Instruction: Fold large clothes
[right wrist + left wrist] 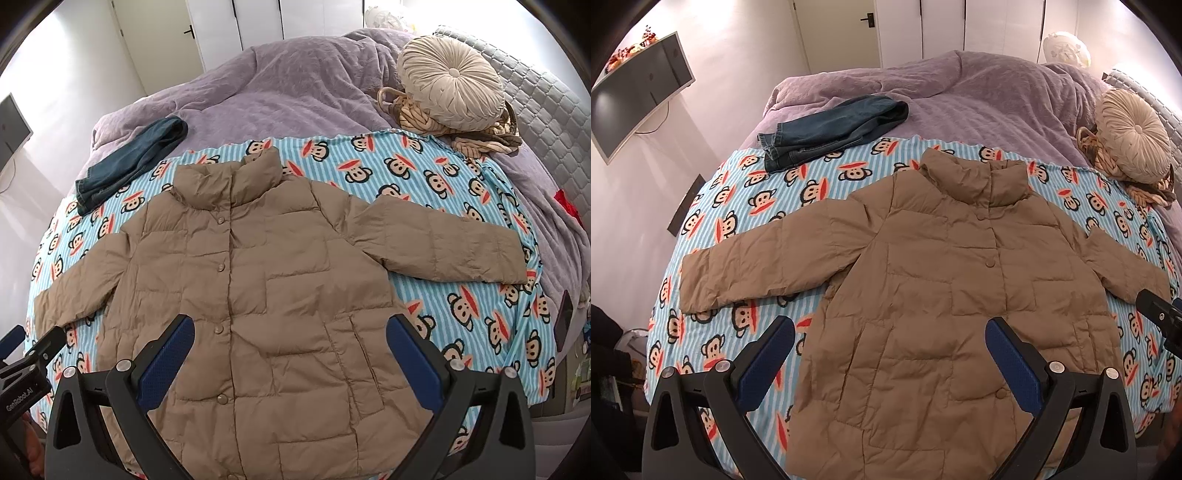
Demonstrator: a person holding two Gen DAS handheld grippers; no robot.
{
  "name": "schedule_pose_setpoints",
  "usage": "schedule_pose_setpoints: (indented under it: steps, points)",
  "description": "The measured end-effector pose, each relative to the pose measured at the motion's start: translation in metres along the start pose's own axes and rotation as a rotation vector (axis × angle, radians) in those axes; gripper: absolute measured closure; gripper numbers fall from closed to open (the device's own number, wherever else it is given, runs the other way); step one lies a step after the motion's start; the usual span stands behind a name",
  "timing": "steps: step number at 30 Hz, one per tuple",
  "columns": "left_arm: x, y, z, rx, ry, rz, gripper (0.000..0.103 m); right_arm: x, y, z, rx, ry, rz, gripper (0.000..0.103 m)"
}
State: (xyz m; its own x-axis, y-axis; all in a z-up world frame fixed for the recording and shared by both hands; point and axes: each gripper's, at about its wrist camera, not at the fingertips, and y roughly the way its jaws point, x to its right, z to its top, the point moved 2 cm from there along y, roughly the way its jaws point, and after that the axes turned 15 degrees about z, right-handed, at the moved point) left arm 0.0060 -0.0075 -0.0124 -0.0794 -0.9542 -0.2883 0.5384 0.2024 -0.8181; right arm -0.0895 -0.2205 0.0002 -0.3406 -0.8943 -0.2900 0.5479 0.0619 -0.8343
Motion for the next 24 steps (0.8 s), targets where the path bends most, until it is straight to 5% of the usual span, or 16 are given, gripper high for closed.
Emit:
schedule_pose_setpoints:
  steps: [24]
  points:
    - [-0.0031,0.0008,-0.0033,-0.011,-0.008,0.005,0.000,0.0023,-0.0007,-0.0036,-0.001,0.007,0.000,0.000]
